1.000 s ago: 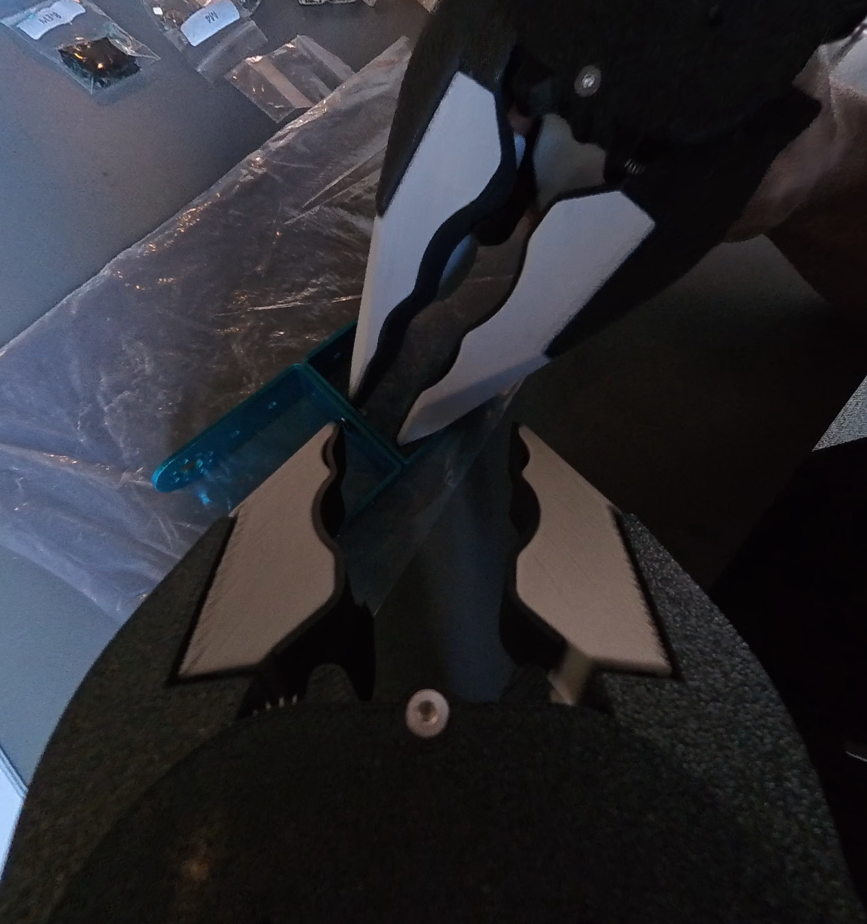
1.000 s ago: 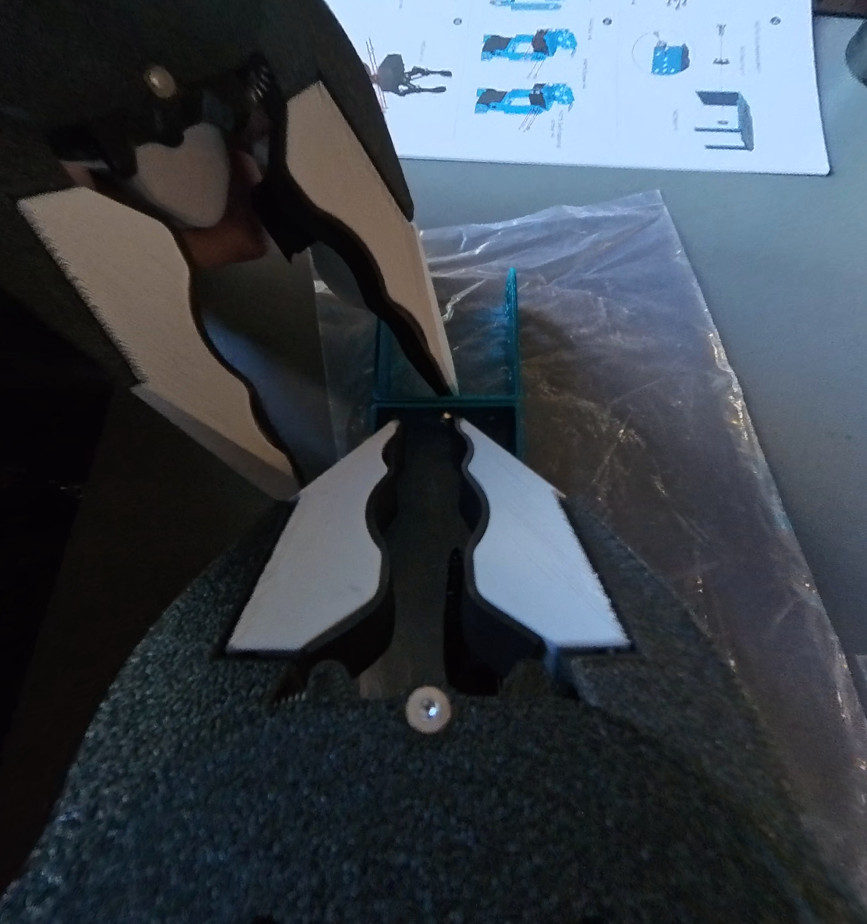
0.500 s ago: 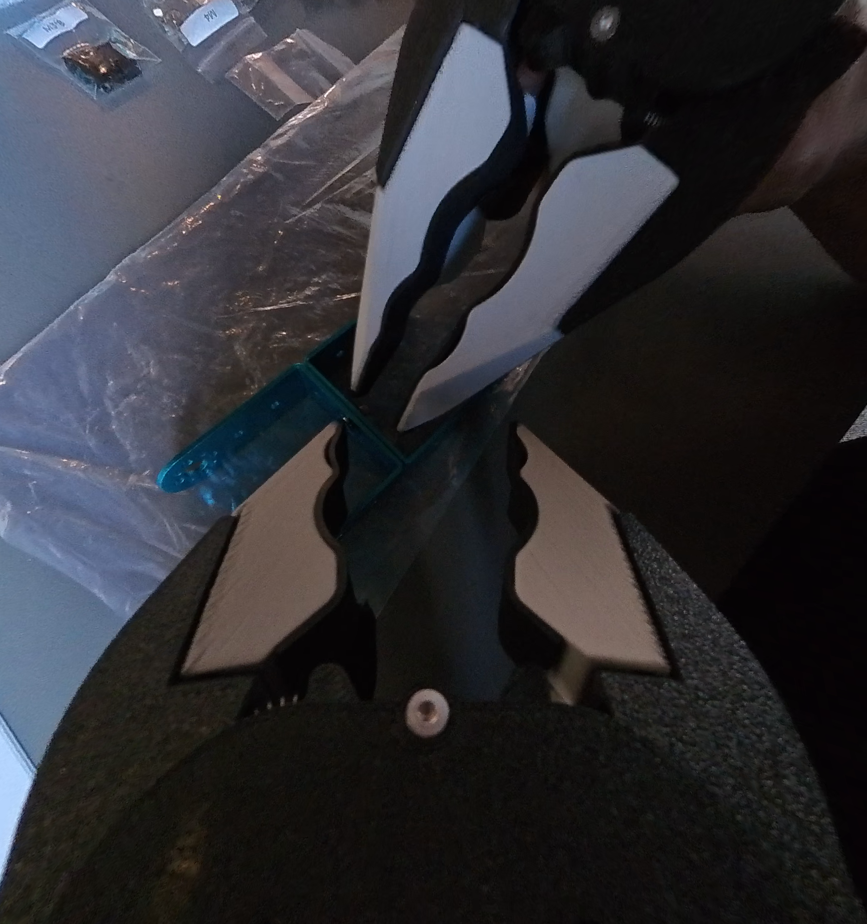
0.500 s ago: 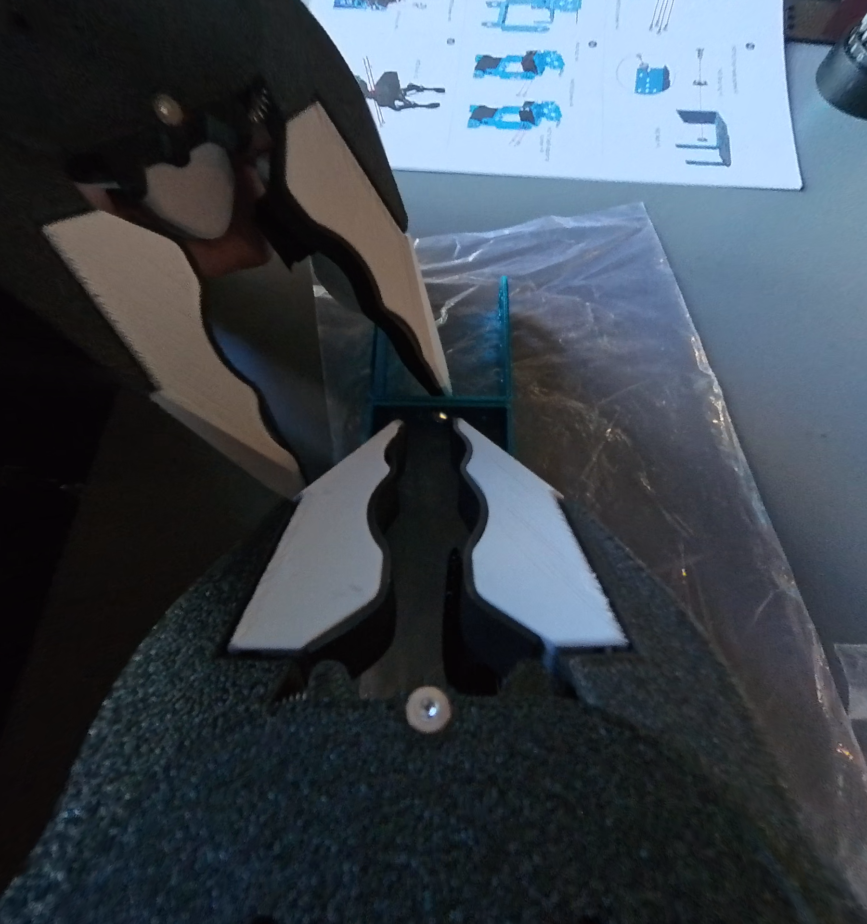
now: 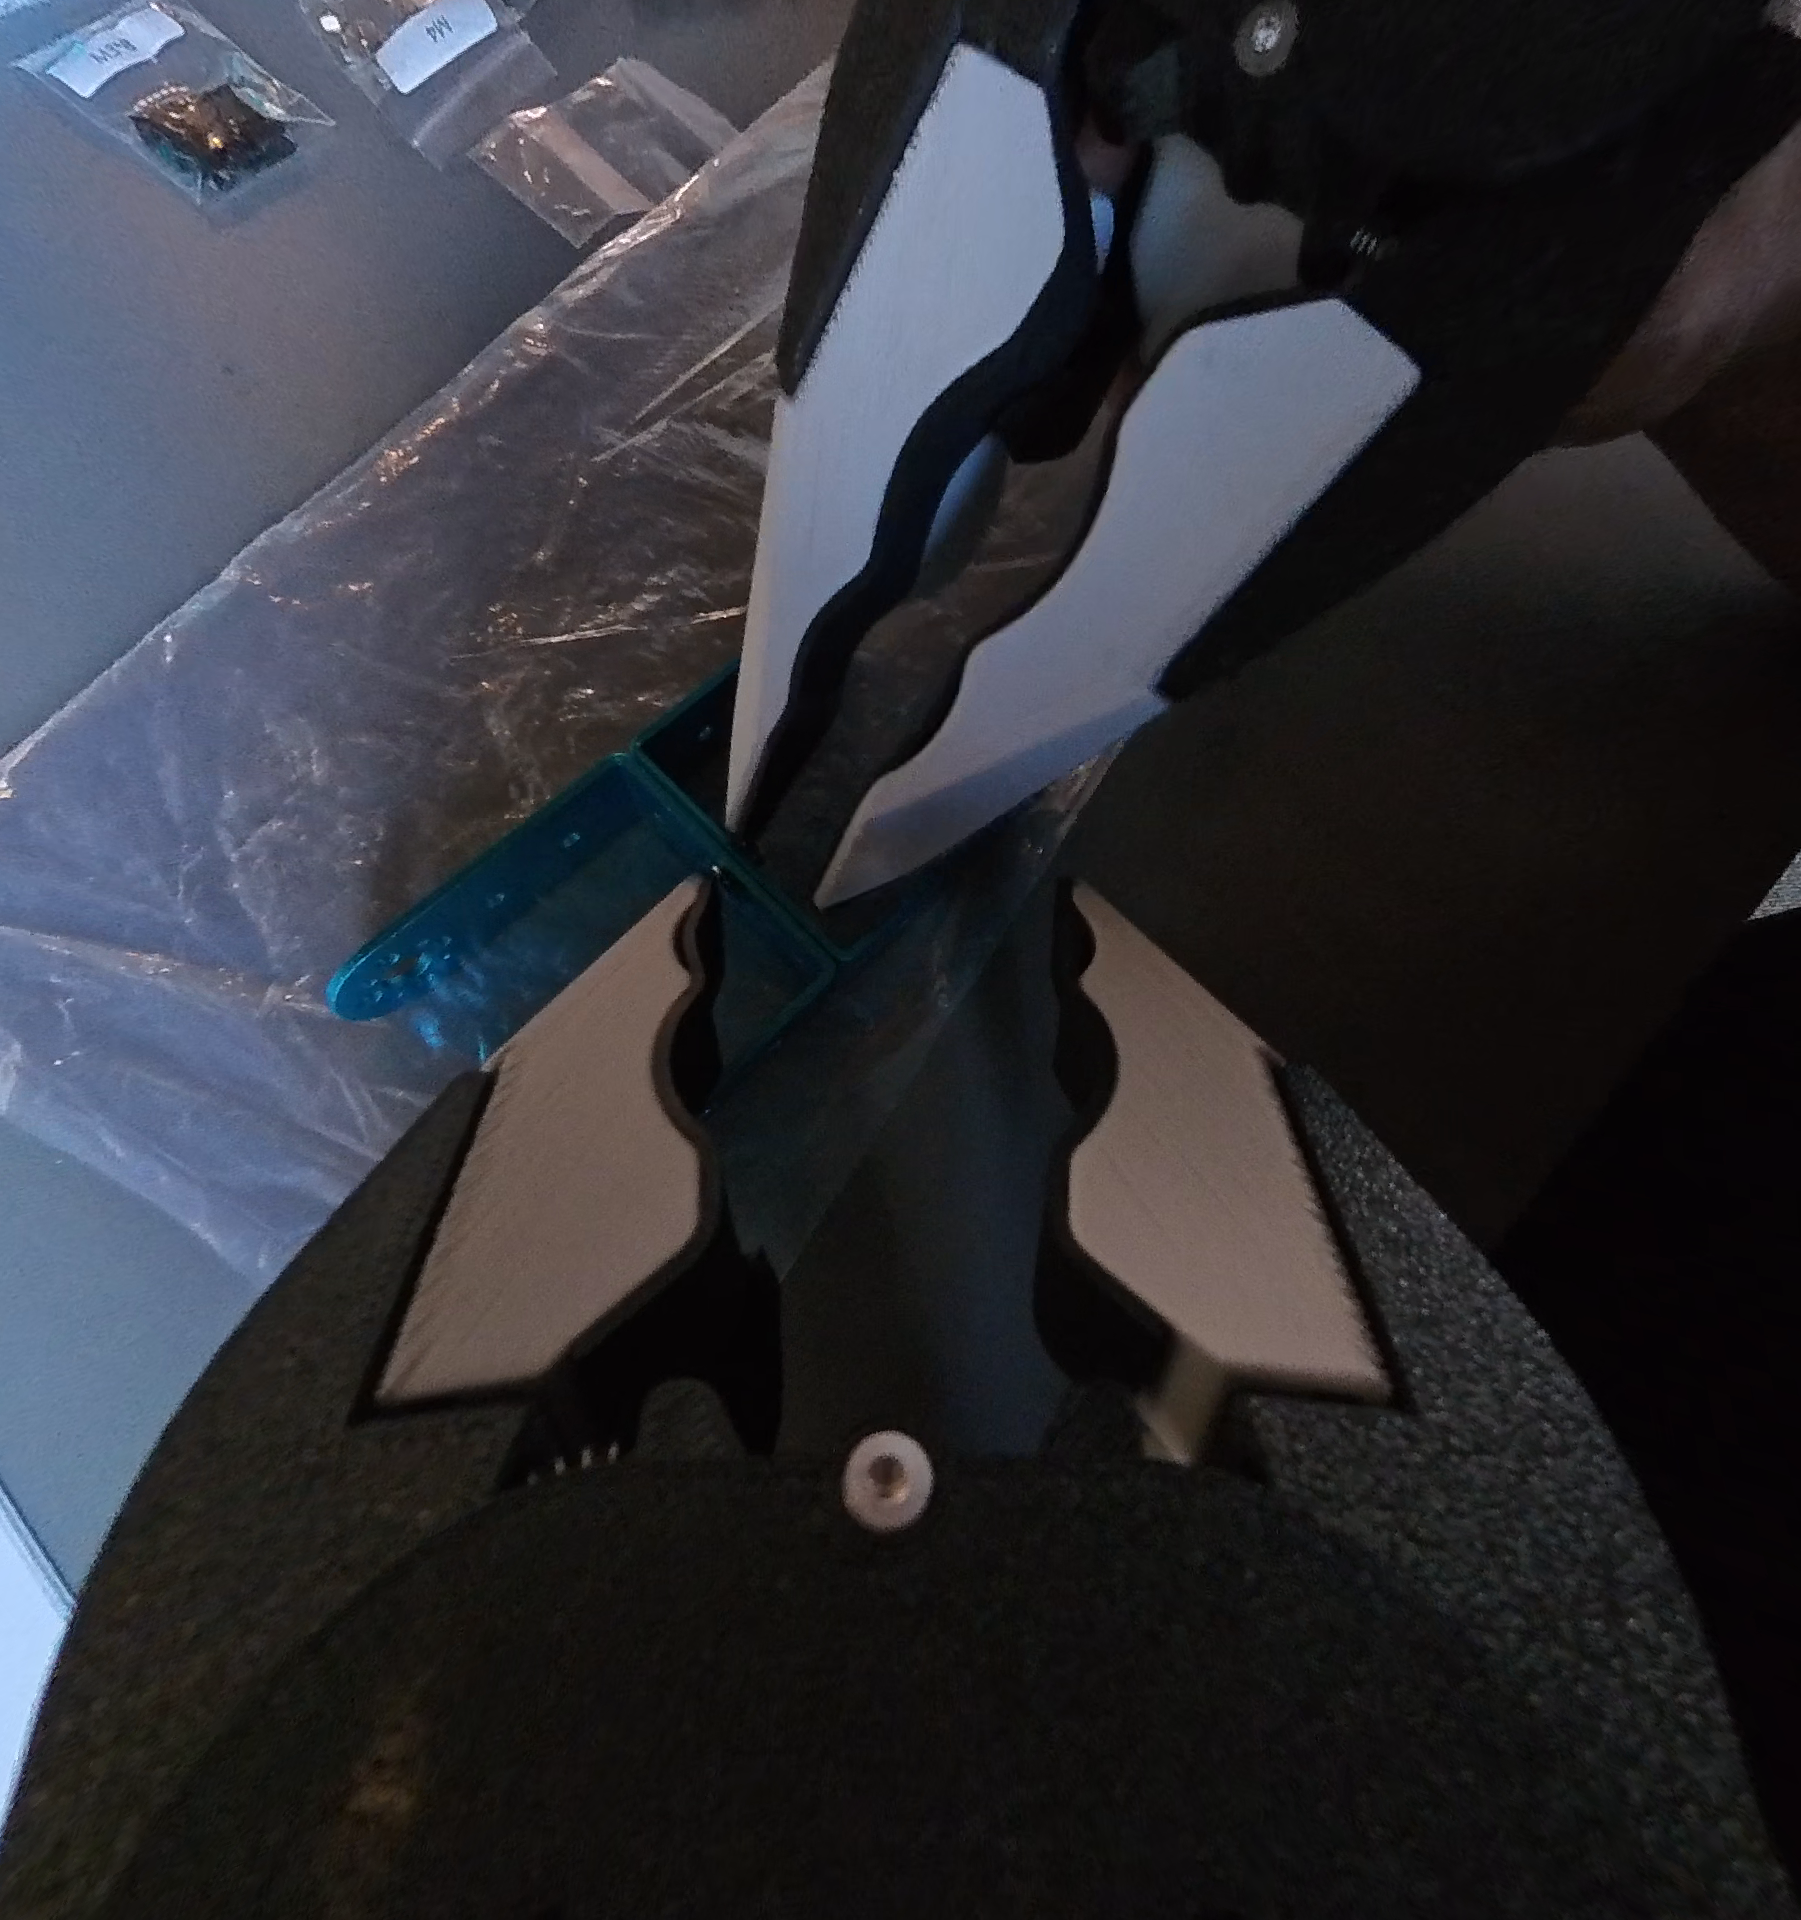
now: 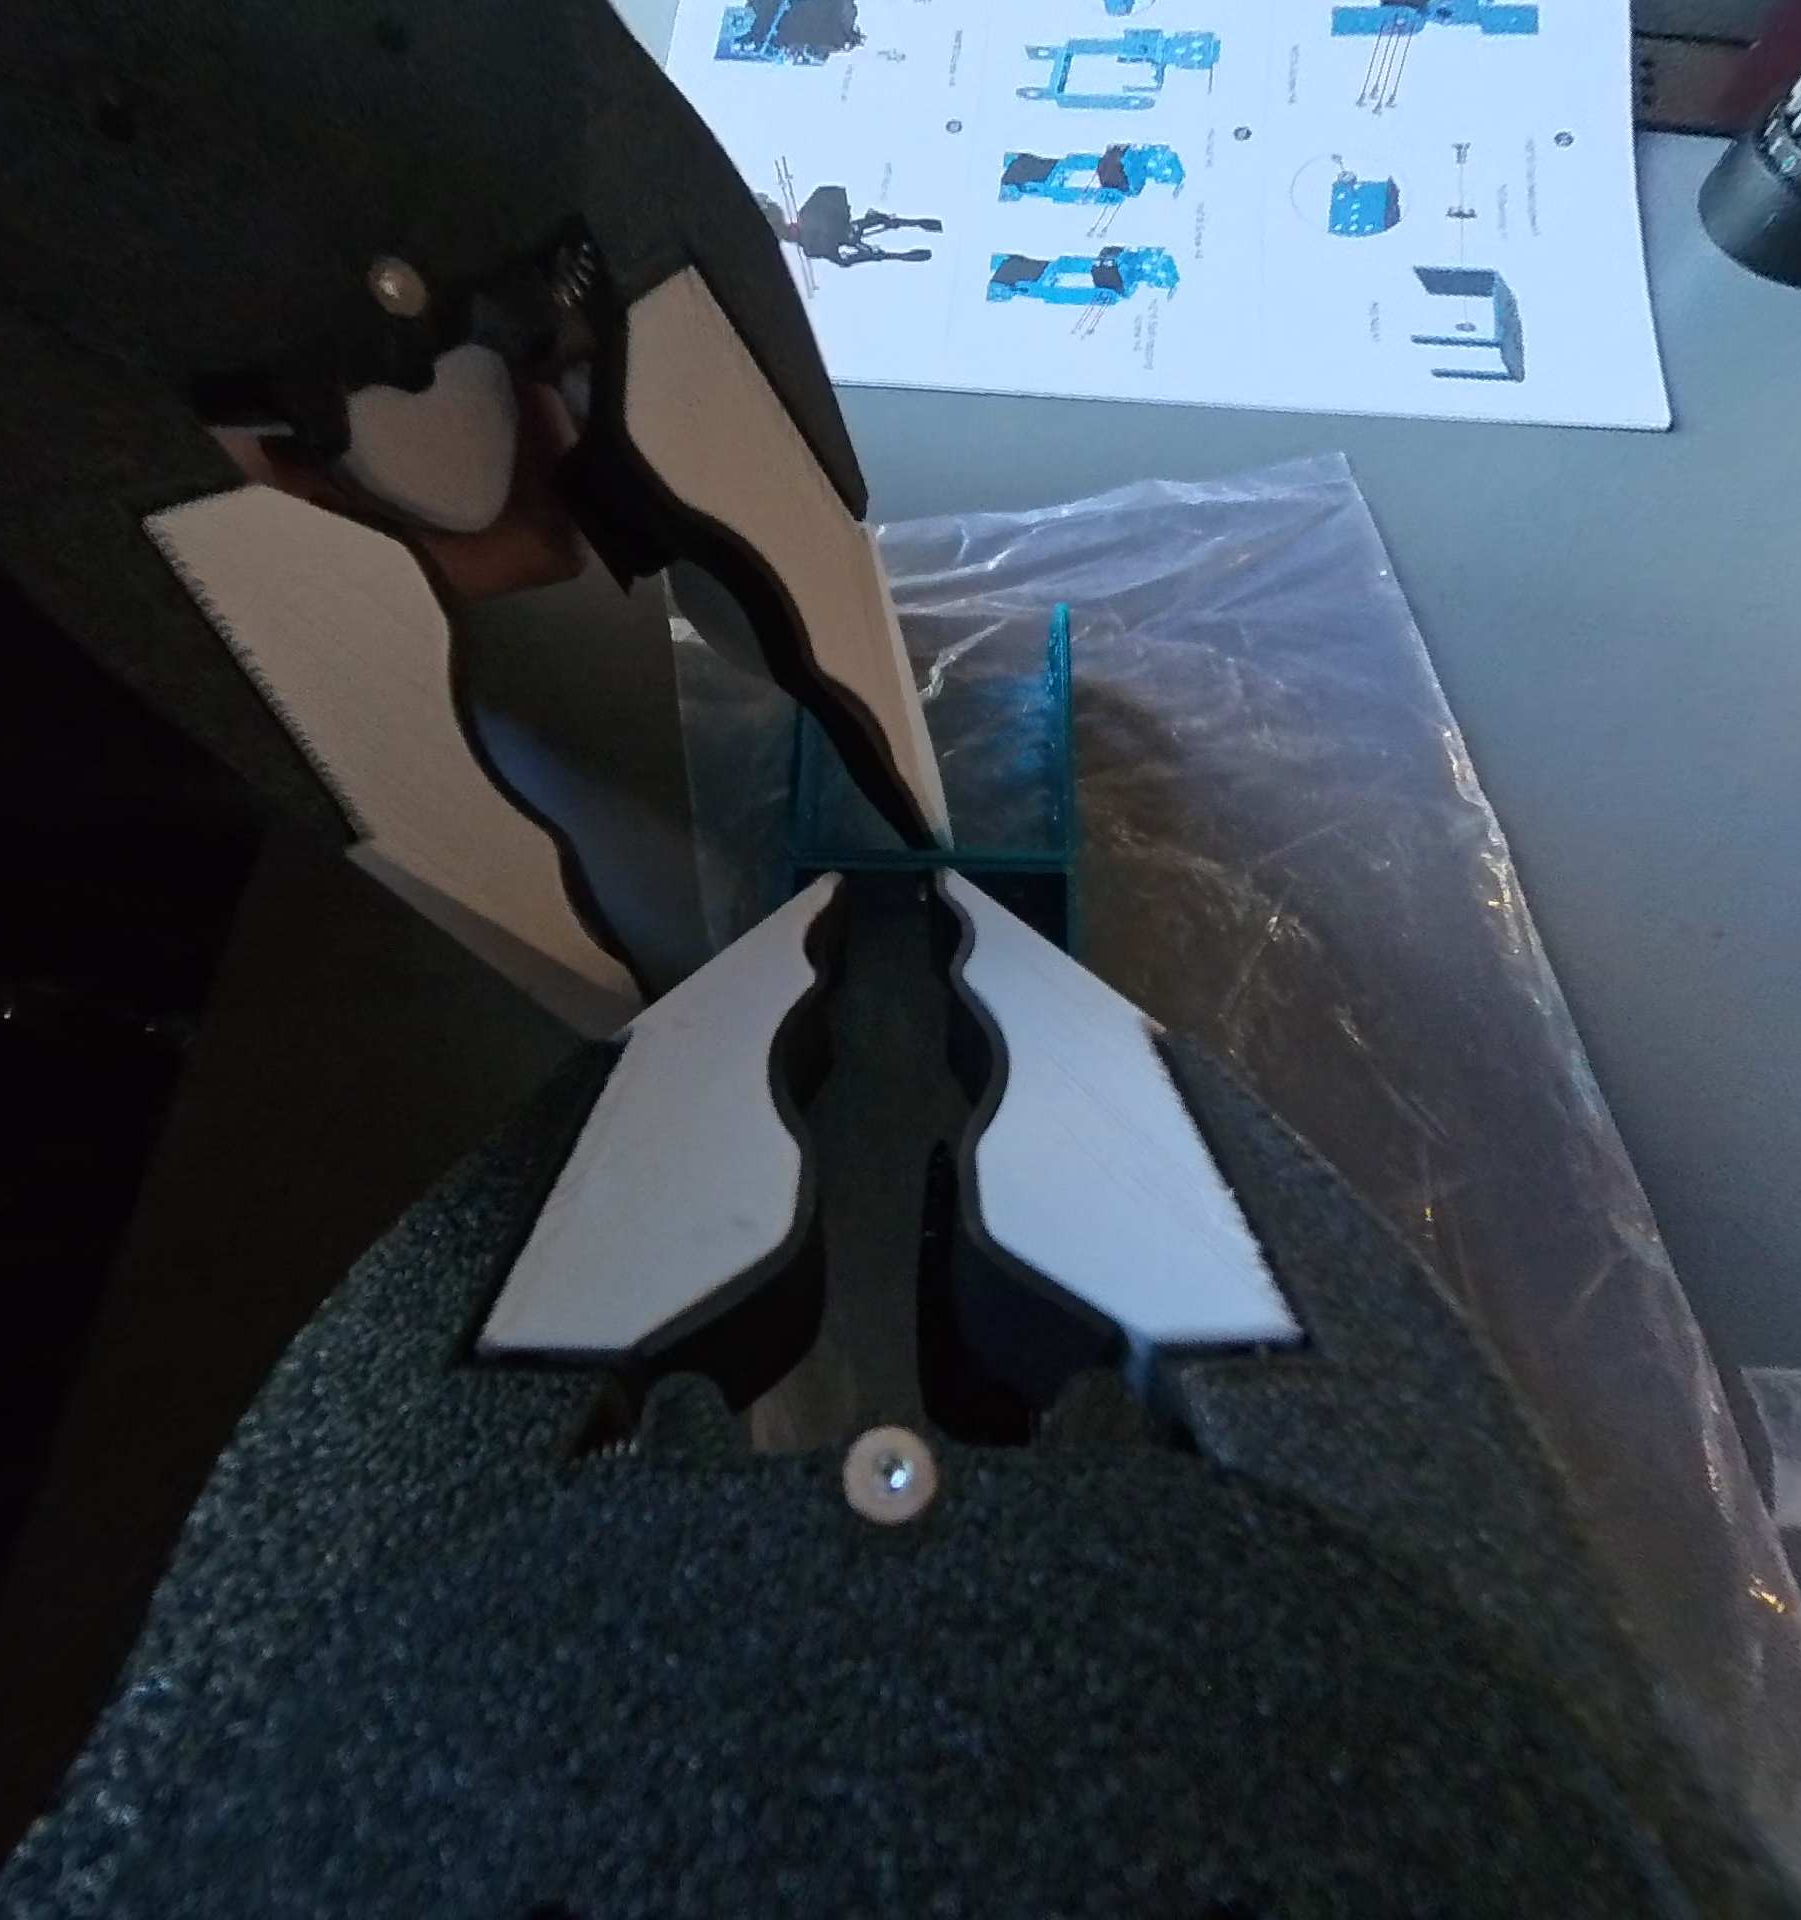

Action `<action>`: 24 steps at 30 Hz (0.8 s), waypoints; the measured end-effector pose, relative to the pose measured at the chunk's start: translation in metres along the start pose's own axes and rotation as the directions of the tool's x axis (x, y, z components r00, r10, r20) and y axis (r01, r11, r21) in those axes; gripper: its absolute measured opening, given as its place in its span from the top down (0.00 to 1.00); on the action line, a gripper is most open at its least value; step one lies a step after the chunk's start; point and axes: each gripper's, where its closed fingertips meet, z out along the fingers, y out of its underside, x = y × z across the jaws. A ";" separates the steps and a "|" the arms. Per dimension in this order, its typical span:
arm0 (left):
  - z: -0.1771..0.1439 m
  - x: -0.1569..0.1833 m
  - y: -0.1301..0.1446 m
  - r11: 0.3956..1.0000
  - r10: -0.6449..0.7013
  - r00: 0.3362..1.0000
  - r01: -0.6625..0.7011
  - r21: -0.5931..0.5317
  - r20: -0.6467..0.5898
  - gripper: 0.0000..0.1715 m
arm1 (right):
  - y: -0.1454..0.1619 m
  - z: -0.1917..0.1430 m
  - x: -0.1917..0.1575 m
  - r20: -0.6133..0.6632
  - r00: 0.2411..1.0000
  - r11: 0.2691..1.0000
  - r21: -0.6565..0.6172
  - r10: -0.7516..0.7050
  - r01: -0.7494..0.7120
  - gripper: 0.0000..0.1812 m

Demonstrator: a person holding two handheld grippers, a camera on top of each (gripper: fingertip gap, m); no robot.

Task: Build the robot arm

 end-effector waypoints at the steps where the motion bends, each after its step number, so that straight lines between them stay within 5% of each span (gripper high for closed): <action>1: 0.000 0.000 0.000 1.000 0.000 1.000 0.000 0.000 -0.001 0.63 | 0.000 0.000 0.000 0.005 1.000 1.000 0.001 0.008 -0.008 0.92; 16: 0.001 0.001 0.000 1.000 0.010 1.000 -0.010 -0.002 0.005 0.63 | 0.000 -0.003 0.001 -0.008 1.000 1.000 -0.012 -0.002 0.002 0.91; 24: 0.001 0.000 0.000 1.000 0.012 1.000 -0.012 -0.004 0.006 0.63 | 0.008 0.000 0.005 -0.063 0.997 0.990 -0.134 -0.047 0.038 0.90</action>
